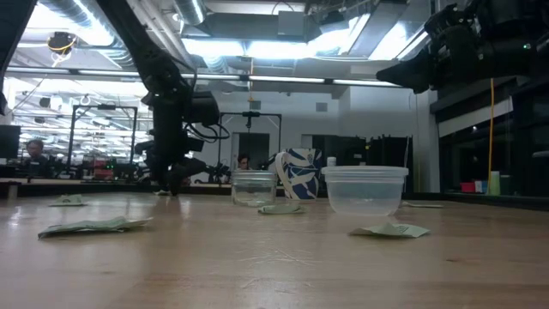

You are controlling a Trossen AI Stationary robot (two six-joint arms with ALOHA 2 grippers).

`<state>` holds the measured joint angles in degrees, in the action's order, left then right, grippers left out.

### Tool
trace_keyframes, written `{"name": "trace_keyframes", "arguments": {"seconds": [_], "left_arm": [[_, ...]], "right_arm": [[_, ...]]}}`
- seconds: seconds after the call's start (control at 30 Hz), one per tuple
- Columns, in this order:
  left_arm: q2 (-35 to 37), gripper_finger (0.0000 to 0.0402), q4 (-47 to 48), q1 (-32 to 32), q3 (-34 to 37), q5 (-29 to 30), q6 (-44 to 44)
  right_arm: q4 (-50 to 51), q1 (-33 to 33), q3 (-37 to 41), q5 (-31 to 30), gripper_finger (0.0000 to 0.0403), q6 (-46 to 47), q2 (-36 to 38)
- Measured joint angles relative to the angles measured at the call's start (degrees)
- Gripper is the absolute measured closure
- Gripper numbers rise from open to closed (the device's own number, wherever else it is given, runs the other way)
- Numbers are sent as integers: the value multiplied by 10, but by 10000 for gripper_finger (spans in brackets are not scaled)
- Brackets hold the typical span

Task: Pick and place Stevia / Truvia into bins
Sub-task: Put the stevia packet into the glass container

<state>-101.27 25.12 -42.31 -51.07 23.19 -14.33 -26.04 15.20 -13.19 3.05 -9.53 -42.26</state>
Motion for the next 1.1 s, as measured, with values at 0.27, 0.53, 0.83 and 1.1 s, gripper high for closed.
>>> {"name": "trace_keyframes", "arguments": {"seconds": [0.27, 0.53, 0.83, 1.1], "left_arm": [[0, 229, 1, -1, 1, -2, 1], [0, 289, 1, 0, 1, -10, 1], [-1, 344, 0, 0, 1, -8, 22], [-1, 388, 1, 0, 1, -3, 48]], "right_arm": [[0, 0, 0, 0, 398, 0, 0], [0, 0, 0, 0, 398, 0, 0], [0, 0, 0, 0, 398, 0, 0], [0, 0, 0, 0, 398, 0, 0]]}}
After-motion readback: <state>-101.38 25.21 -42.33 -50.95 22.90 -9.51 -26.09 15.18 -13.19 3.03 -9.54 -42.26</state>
